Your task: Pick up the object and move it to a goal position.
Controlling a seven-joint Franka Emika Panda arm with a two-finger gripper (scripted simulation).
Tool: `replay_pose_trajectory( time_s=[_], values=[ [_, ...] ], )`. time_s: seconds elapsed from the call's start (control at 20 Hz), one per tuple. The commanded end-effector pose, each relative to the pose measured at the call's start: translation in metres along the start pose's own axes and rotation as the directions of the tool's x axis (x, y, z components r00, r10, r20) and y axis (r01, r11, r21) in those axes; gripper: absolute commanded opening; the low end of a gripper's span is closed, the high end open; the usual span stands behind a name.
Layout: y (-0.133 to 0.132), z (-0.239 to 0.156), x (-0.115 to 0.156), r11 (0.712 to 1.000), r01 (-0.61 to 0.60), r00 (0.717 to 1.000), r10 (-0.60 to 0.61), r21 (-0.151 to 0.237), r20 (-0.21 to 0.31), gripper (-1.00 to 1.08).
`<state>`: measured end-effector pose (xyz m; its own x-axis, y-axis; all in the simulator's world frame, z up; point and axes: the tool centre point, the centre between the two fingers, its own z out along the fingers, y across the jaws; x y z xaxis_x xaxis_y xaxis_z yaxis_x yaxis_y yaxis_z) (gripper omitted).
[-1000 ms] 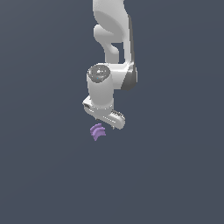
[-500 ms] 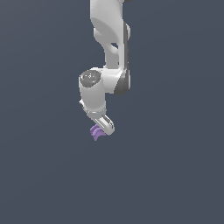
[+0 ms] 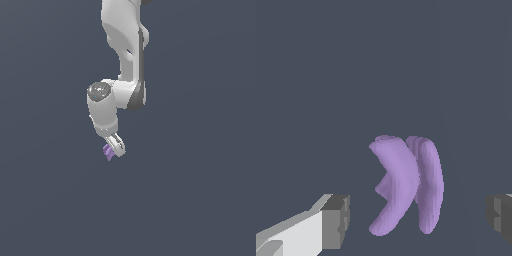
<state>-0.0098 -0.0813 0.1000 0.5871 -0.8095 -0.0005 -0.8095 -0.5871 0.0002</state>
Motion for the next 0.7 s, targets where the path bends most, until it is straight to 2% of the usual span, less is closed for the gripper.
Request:
replay_pose_trajectory(
  time_s=[0.0, 0.25, 0.65],
  values=[
    [0.0, 0.0, 0.0, 1.0, 0.0, 1.0, 0.0, 0.0, 0.0, 1.0],
    [0.0, 0.01, 0.0, 1.0, -0.001, 1.0, 0.001, 0.0, 0.0, 1.0],
    [0.001, 0.046, 0.0, 1.0, -0.006, 1.0, 0.006, 0.0, -0.001, 1.0]
  ],
)
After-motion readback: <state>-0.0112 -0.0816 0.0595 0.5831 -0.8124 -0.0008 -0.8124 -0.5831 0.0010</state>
